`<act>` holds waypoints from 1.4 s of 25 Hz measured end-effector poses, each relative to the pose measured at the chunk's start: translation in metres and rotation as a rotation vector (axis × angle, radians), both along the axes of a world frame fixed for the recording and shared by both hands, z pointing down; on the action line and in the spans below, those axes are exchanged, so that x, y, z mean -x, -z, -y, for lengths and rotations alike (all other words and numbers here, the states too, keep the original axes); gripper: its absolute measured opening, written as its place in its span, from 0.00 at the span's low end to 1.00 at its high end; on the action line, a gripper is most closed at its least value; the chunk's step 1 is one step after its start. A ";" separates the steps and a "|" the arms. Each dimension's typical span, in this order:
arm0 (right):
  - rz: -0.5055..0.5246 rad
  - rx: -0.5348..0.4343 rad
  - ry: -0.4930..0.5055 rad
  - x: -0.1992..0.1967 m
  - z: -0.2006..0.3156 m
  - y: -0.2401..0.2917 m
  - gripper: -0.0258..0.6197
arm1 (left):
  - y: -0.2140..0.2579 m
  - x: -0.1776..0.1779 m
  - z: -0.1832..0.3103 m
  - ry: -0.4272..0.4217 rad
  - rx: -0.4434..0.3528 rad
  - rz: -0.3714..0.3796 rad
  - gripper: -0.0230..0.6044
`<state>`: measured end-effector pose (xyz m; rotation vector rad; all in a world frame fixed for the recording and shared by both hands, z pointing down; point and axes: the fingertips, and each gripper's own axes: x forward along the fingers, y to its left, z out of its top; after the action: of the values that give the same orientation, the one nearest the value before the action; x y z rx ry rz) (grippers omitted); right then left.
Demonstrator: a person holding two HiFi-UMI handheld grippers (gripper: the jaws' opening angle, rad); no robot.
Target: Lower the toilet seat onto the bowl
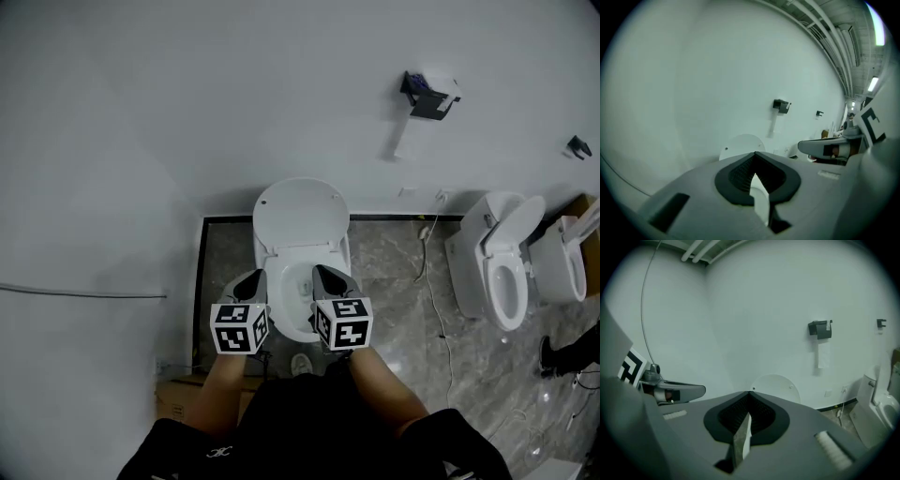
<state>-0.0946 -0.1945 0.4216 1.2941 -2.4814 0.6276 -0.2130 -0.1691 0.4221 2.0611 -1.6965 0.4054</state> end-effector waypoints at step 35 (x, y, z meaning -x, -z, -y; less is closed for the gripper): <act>0.117 -0.303 0.121 -0.018 -0.002 0.151 0.05 | 0.136 -0.063 0.006 0.040 -0.232 0.048 0.05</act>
<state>-0.0764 -0.1925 0.2703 1.2234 -2.8106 0.3152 -0.1503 -0.1753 0.2856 2.1897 -1.8874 0.2577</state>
